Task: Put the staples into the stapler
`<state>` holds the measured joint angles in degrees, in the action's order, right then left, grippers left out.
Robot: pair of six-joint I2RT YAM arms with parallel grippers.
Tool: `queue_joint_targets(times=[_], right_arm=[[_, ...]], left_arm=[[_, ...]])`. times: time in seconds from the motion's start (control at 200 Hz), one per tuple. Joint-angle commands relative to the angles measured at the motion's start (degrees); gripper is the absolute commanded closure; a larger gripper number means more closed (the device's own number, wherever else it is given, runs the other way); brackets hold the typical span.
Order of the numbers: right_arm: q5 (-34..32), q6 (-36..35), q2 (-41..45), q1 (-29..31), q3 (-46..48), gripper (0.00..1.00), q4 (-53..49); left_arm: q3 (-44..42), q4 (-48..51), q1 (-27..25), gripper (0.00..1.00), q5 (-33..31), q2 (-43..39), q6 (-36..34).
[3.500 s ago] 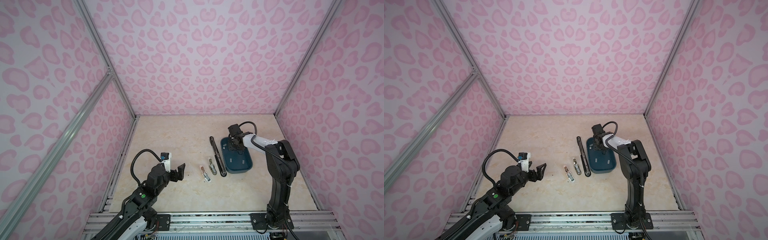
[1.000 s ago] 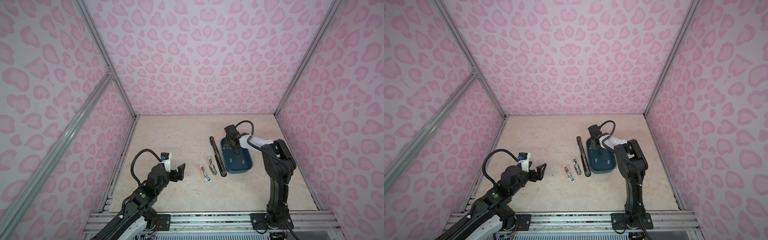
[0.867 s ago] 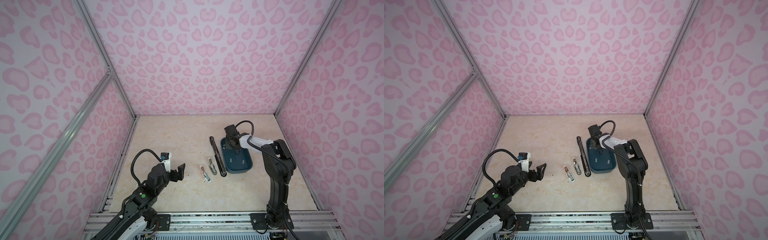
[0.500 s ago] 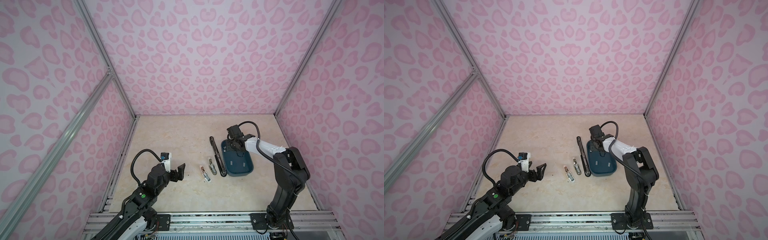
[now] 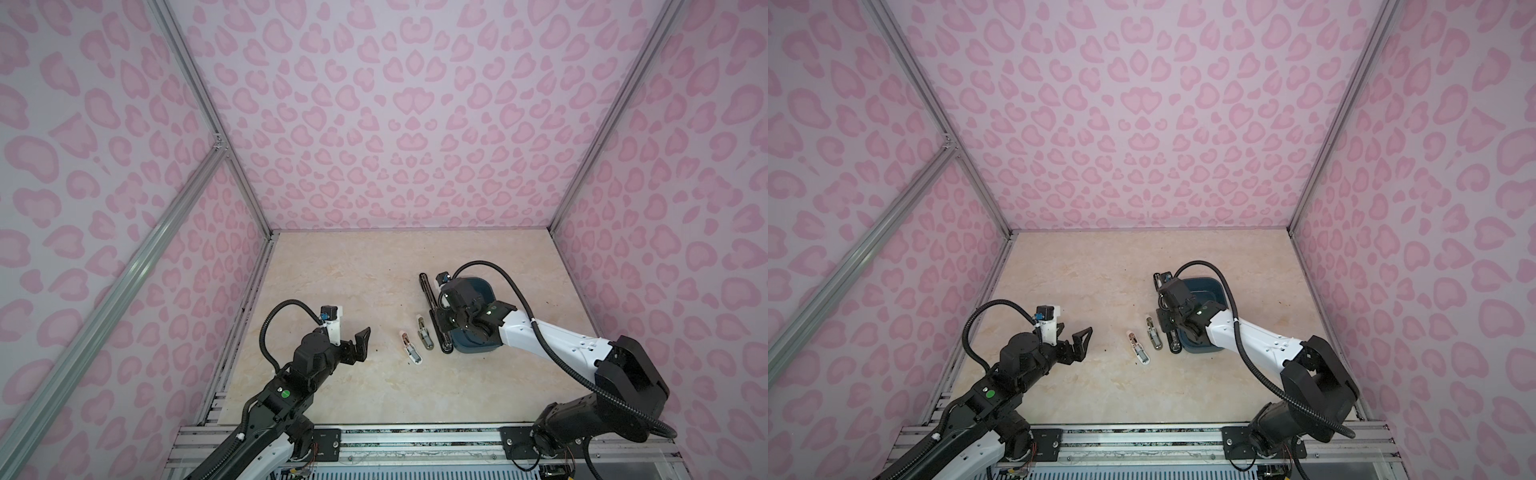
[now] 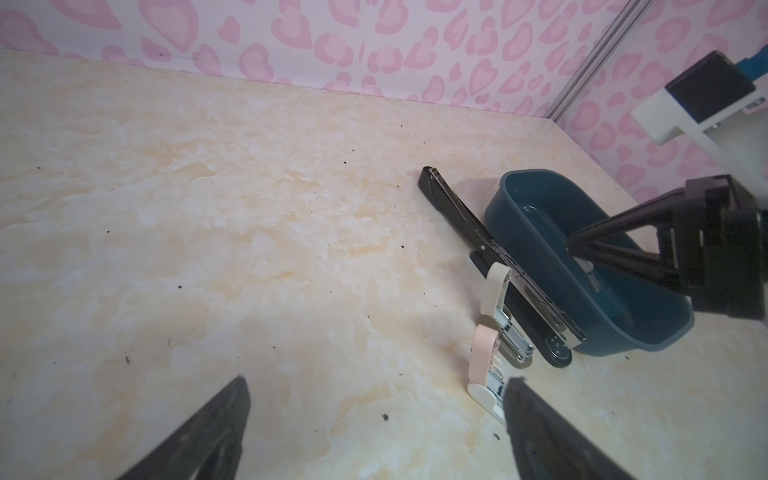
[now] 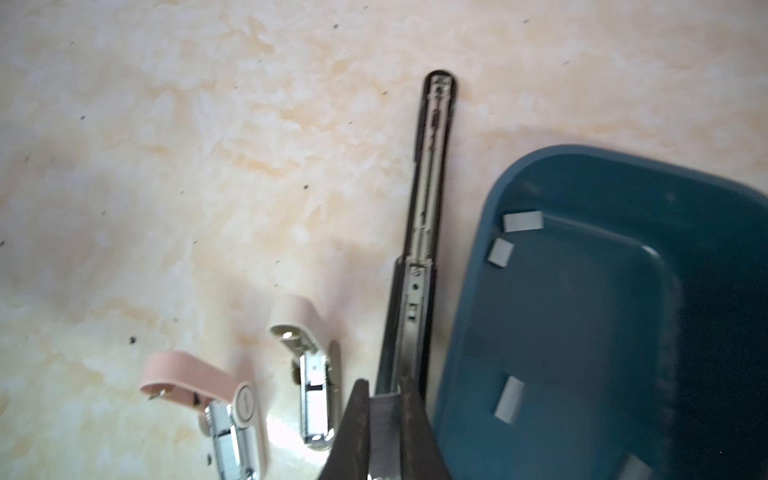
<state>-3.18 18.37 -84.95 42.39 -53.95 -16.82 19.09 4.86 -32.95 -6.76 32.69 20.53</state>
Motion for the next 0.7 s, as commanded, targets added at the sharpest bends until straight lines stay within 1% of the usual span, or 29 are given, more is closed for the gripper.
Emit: queue_joint_targets(times=[0.0,0.085,0.225,0.46,0.695], right_arm=[[-0.56,3.31,-0.21,2.13,2.21,0.88,3.10],[-1.61,4.81,-1.10,3.02,3.74,0.89,4.07],[-4.88,5.80,-1.25,2.83,5.00,0.90,2.32],[-4.34,6.85,3.32,0.41,10.67,0.90,2.80],[-3.15,6.49,6.20,-3.08,12.98,0.90,3.30]], left_arm=[[-0.20,-0.55,0.08,0.04,0.54,-0.21,0.12],[-0.37,-0.55,0.08,0.04,0.52,-0.60,0.19],[-0.72,-0.26,0.08,0.04,0.30,-1.85,0.30],[-1.16,-0.18,0.08,0.04,0.17,-2.97,0.49],[-1.29,-0.07,0.08,0.04,0.28,-3.15,0.47]])
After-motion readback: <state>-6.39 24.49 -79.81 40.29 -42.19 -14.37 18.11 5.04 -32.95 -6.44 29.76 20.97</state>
